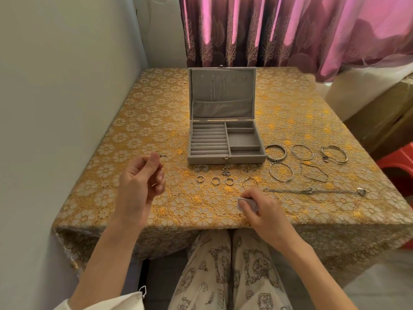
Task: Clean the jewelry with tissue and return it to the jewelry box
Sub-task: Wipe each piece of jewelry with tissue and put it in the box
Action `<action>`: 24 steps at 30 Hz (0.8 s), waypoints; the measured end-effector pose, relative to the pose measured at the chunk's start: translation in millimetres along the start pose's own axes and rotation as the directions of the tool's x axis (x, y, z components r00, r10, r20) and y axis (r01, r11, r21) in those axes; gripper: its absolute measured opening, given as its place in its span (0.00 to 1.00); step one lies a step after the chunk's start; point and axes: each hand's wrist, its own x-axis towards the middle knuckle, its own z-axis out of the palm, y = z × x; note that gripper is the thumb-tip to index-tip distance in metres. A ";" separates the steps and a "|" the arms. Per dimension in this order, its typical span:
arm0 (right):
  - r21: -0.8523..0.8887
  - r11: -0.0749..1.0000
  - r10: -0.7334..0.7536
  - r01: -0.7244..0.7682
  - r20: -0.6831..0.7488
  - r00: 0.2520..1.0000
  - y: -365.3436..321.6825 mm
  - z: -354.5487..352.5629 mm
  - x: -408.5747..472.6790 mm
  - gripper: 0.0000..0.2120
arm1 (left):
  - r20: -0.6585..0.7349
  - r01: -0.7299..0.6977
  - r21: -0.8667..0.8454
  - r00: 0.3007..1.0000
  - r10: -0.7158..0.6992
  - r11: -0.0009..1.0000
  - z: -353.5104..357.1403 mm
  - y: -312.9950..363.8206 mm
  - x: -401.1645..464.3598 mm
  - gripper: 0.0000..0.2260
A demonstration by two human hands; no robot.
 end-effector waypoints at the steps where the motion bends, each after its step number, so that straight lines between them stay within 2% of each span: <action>1: 0.007 1.000 0.013 -0.013 0.009 1.000 0.1 0.3 -0.4 0.04 | 0.002 0.000 -0.005 1.000 0.000 1.000 1.3 -0.2 -0.3 0.10; 6: 0.023 0.998 0.066 -0.067 0.035 0.997 3.4 -1.0 -1.7 0.04 | -0.017 0.018 -0.131 1.000 -0.020 0.991 2.4 4.4 0.9 0.11; 12: 0.022 0.988 0.152 -0.152 0.018 0.988 9.0 -0.1 -2.4 0.02 | -0.023 0.042 -0.094 0.999 -0.044 0.995 0.9 7.9 2.6 0.10; 18: -0.020 0.983 0.183 -0.184 -0.020 0.983 7.7 0.9 -0.1 0.03 | -0.049 0.022 -0.183 0.998 -0.031 0.983 1.7 15.5 1.5 0.10; 20: 0.015 0.978 0.209 -0.208 -0.034 0.977 6.5 0.8 0.2 0.03 | -0.048 0.021 -0.177 0.998 -0.030 0.984 1.2 19.2 1.6 0.10; 24: 0.214 0.948 0.259 -0.234 -0.095 0.961 -8.0 0.9 4.3 0.03 | 0.027 0.101 -0.088 0.995 -0.099 0.991 7.8 17.0 -0.5 0.11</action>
